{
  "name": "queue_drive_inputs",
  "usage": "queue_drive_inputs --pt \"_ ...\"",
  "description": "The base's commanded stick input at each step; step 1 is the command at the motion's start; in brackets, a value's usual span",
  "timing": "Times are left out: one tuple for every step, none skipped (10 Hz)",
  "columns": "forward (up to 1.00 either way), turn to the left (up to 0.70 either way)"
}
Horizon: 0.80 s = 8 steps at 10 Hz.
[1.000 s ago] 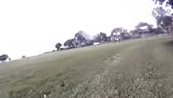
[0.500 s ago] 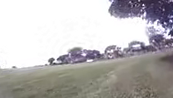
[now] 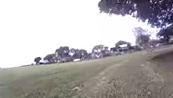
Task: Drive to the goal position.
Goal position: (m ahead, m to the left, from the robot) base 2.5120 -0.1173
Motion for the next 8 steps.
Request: queue_drive_inputs --pt "1.00 0.00" --pt "1.00 0.00" --pt "1.00 0.00" --pt "1.00 0.00" --pt "1.00 0.00" --pt "1.00 0.00" --pt "1.00 0.00" --pt "0.97 0.00"
